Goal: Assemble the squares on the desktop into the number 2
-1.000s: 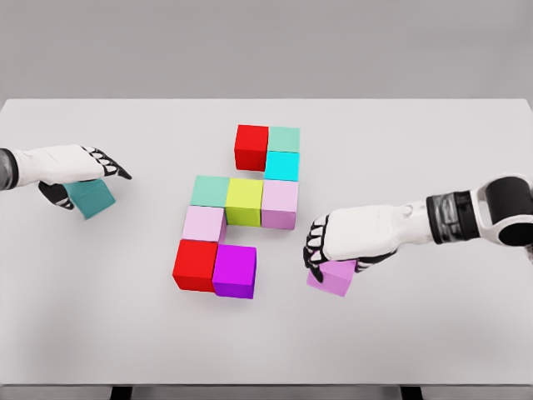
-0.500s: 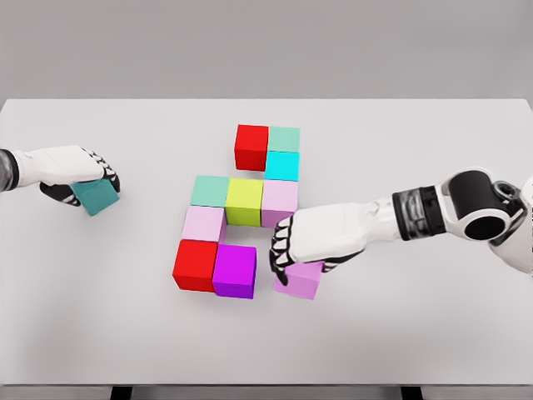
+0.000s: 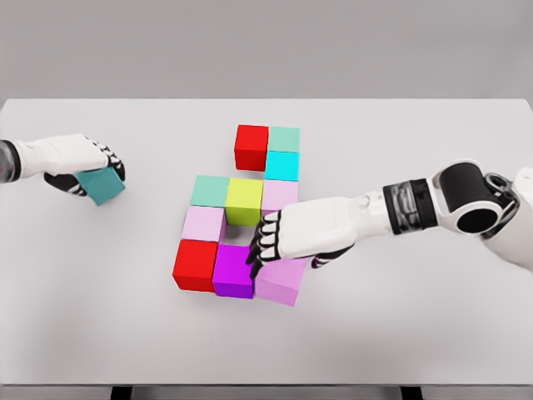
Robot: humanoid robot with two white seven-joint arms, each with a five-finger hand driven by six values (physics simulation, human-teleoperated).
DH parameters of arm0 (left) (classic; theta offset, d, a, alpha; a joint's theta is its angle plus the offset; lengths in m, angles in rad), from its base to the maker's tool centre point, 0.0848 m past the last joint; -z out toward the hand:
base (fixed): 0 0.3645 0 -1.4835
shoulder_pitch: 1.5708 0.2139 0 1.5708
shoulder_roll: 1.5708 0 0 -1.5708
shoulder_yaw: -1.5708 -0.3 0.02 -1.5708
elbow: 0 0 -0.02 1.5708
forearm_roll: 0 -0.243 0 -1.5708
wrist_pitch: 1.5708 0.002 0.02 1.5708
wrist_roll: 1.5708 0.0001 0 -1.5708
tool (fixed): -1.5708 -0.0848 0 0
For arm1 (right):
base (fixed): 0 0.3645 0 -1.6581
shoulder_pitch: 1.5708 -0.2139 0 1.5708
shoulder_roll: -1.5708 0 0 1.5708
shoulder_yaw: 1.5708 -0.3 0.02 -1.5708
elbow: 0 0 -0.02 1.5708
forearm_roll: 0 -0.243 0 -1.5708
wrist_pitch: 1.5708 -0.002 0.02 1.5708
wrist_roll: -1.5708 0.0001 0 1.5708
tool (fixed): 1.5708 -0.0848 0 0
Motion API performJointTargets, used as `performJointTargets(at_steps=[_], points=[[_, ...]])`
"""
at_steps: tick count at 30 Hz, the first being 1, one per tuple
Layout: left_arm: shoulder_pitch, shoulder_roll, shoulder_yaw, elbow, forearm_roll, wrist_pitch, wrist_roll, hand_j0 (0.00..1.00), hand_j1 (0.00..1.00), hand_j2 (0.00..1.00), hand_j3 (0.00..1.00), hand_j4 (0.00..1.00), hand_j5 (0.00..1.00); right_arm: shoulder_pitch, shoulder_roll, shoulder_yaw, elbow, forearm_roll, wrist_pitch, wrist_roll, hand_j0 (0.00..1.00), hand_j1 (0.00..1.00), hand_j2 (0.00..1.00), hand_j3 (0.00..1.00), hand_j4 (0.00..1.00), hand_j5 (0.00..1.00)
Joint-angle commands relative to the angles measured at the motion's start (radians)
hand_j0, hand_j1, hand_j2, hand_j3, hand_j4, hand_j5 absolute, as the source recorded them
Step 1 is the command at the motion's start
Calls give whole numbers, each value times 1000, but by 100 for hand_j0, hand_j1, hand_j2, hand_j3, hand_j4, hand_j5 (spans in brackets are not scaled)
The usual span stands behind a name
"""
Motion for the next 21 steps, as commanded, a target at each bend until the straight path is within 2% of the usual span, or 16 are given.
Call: performJointTargets(at_steps=[1, 3, 8, 10, 13, 16, 21], points=[[0, -8, 10, 0, 8, 5, -2, 55, 55, 55, 55, 55, 55, 0, -20, -35, 0, -36, 3, 0, 100, 100, 100, 100, 100, 100], [2, -18, 24, 0, 8, 5, -2, 53, 53, 53, 53, 53, 53, 0, -88, -130, 0, -111, 3, 0, 100, 100, 100, 100, 100, 100], [0, -25, 30, -2, 36, 5, -2, 53, 53, 53, 53, 53, 53, 8, -186, -173, 1, -130, 3, 0, 100, 100, 100, 100, 100, 100], [0, -30, 30, -2, 39, 5, -2, 52, 52, 52, 52, 52, 52, 21, -255, -140, 0, -130, 3, 0, 100, 100, 100, 100, 100, 100], [0, -31, 32, -9, 42, 5, -2, 52, 52, 52, 52, 52, 52, 23, -364, -35, 0, -125, 3, 0, 100, 100, 100, 100, 100, 100], [-2, -48, 33, -9, 49, 5, -2, 51, 51, 51, 51, 51, 51, 20, -370, 57, 0, -116, 3, 0, 100, 100, 100, 100, 100, 100], [-17, -84, 32, -8, 72, 5, -2, 51, 51, 51, 51, 51, 51, 17, -353, 133, 0, -70, 3, 0, 100, 100, 100, 100, 100, 100]])
